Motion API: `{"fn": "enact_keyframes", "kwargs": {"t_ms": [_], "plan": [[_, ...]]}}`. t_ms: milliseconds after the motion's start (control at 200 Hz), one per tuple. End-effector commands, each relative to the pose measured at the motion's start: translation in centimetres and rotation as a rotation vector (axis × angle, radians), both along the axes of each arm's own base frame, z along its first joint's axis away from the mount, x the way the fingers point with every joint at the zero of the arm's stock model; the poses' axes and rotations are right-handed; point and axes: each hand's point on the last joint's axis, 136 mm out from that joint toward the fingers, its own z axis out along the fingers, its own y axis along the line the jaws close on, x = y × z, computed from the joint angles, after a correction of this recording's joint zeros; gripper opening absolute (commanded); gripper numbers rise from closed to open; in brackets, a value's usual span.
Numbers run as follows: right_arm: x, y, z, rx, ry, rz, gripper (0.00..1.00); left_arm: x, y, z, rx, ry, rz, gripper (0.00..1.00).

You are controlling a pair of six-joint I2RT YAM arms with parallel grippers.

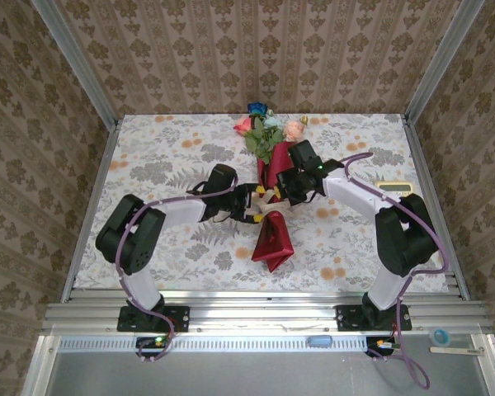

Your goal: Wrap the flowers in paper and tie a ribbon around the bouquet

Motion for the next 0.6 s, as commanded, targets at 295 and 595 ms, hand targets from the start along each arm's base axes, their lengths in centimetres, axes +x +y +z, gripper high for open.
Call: {"fn": "enact_keyframes", "kwargs": {"t_ms": [295, 595], "plan": [[-2.4, 0.1, 0.3, 0.023, 0.019, 0.006, 0.00, 2.4, -0.6, 0.1, -0.023, -0.023, 0.047, 0.70], [-2.7, 0.0, -0.1, 0.028, 0.028, 0.005, 0.00, 1.2, -1.7, 0.3, -0.044, -0.016, 0.003, 0.57]]}}
